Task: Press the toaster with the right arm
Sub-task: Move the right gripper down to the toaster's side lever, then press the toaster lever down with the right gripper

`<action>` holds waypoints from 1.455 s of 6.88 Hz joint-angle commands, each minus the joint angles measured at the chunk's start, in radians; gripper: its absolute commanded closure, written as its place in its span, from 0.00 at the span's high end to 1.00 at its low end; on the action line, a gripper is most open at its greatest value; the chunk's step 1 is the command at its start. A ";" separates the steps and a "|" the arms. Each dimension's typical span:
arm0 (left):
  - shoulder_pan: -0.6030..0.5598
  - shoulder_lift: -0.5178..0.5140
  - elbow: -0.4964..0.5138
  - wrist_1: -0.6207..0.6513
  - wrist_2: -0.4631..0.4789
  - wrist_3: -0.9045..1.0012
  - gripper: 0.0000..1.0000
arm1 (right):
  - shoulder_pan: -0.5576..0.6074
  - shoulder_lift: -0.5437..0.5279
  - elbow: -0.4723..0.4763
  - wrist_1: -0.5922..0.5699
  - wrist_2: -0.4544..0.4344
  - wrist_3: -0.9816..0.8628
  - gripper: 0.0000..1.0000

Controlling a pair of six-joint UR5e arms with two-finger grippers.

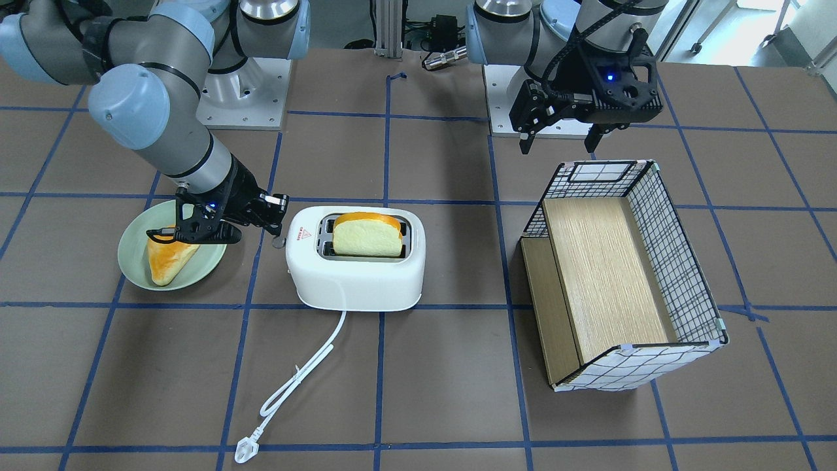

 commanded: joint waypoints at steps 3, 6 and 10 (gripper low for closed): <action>0.000 0.000 0.001 0.000 -0.001 0.000 1.00 | -0.002 0.021 0.010 -0.026 0.000 0.000 0.00; 0.000 0.000 0.000 0.000 0.001 0.000 1.00 | -0.003 0.046 0.012 -0.044 0.000 -0.003 0.00; 0.000 0.000 0.000 0.000 0.001 0.000 1.00 | -0.006 0.055 0.014 -0.046 0.002 -0.006 0.00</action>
